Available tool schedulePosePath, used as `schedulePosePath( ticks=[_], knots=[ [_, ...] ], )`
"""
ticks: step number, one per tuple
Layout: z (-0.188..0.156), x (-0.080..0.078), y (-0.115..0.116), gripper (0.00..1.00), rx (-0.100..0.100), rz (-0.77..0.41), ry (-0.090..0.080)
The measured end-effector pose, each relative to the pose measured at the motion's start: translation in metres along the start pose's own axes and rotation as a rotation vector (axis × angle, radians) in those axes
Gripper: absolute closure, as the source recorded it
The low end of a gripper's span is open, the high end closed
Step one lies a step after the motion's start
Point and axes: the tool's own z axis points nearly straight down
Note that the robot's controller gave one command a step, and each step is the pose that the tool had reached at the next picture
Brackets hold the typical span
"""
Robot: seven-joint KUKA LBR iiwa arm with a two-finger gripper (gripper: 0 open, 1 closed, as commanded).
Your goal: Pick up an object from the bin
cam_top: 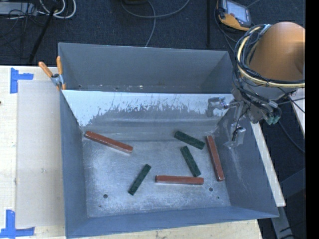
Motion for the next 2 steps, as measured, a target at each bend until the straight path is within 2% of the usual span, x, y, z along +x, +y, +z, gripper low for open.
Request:
schedulePosePath(
  ticks=[1, 2],
  knots=[
    [-0.026, 0.022, 0.011, 0.00, 0.000, 0.070, 0.001],
    [0.079, 0.010, 0.081, 0.00, -0.005, 0.225, 0.010]
  ],
)
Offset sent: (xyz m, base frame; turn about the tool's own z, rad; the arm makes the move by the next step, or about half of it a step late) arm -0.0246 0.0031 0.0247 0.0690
